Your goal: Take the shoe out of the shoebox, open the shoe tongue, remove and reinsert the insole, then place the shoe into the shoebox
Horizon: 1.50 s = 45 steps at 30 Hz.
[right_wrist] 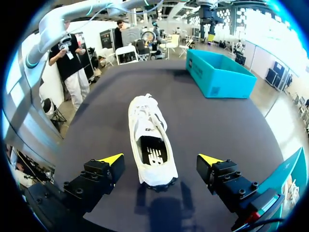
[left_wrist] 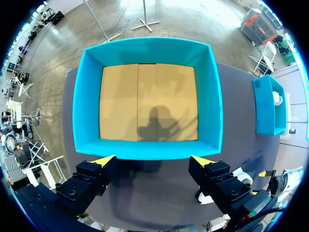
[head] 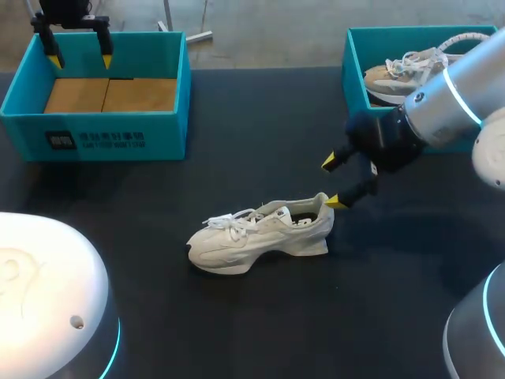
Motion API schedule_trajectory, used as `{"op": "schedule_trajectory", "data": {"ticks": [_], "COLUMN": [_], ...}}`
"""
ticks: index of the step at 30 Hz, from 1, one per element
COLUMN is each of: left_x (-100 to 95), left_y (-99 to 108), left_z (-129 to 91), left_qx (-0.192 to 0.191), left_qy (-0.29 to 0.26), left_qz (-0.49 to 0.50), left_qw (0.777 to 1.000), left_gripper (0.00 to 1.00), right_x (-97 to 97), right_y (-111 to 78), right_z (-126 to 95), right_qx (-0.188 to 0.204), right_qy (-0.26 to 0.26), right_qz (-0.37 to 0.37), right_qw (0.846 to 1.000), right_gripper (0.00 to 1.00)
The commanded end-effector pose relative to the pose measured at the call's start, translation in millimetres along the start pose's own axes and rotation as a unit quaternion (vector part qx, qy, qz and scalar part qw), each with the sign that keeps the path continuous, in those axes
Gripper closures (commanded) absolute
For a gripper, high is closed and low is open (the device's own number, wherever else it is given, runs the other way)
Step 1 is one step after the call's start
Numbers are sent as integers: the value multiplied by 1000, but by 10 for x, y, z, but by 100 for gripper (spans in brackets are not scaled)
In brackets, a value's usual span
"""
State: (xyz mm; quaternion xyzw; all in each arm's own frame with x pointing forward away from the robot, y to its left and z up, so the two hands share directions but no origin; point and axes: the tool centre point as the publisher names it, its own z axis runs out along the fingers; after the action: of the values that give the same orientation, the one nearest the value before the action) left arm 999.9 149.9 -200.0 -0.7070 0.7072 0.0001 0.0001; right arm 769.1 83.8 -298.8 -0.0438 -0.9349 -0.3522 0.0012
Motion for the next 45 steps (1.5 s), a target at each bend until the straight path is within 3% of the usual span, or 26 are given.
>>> {"op": "schedule_trajectory", "data": {"ticks": [1,11,21,31,37,45], "left_x": [0,0,0,0,0,0], "left_y": [0,0,0,0,0,0], "left_z": [0,0,0,0,0,0], "left_qx": [0,0,0,0,0,0], "left_qy": [0,0,0,0,0,0], "left_qz": [0,0,0,0,0,0], "left_qw": [1000,1000,1000,1000,1000,1000], "left_gripper": [0,0,0,0,0,0], "right_x": [7,13,-13,-47,-41,18], "right_y": [2,-270,-557,-846,-938,-947], "right_z": [75,46,-72,1,105,201], "right_qx": [-8,-21,-63,-85,-103,-98], "right_qy": [-3,-16,-6,-14,-18,-29], "right_qz": [-4,-19,-32,-46,-70,-95], "right_qw": [1000,999,998,995,992,990], "right_gripper": [0,0,0,0,0,0]}}
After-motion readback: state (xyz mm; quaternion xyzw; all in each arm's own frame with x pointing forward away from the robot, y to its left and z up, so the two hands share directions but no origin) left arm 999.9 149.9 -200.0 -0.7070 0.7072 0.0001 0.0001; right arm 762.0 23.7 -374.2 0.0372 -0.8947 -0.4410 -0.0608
